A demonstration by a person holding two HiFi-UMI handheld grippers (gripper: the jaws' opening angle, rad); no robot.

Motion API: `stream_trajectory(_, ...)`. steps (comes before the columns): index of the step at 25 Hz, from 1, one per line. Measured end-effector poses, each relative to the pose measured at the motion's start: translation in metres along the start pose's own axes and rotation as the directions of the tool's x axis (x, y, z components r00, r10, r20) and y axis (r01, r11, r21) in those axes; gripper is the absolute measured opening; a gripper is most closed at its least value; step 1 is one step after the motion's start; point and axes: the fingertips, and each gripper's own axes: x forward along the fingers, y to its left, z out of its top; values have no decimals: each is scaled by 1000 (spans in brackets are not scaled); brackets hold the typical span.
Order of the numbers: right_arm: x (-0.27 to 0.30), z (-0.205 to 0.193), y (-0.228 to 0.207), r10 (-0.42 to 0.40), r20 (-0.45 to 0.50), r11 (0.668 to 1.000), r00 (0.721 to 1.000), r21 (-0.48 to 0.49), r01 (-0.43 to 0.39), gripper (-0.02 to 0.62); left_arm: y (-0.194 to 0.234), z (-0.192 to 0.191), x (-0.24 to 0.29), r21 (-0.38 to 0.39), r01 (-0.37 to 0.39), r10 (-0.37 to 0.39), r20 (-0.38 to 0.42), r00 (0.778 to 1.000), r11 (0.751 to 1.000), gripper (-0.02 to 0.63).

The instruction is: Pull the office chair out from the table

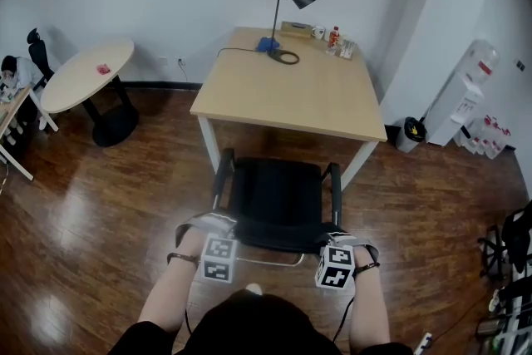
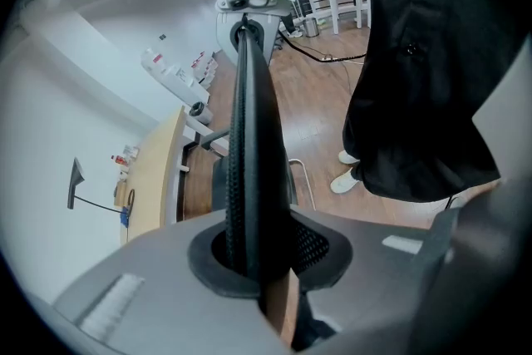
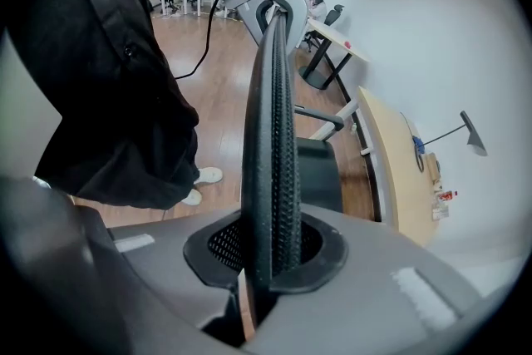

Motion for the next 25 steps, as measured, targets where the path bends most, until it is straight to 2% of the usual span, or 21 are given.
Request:
stream_trajectory(19,-25,2,75,18,9,1000,1000,11,-18,60,-65,22,-28,-21,26,-26,-13,1000,999,63)
stream_trajectory(25,-33,1,93,28,7,1000,1000,11,-28,61,-81,29,-36,-24,11,-12,-12,1000,1000,64)
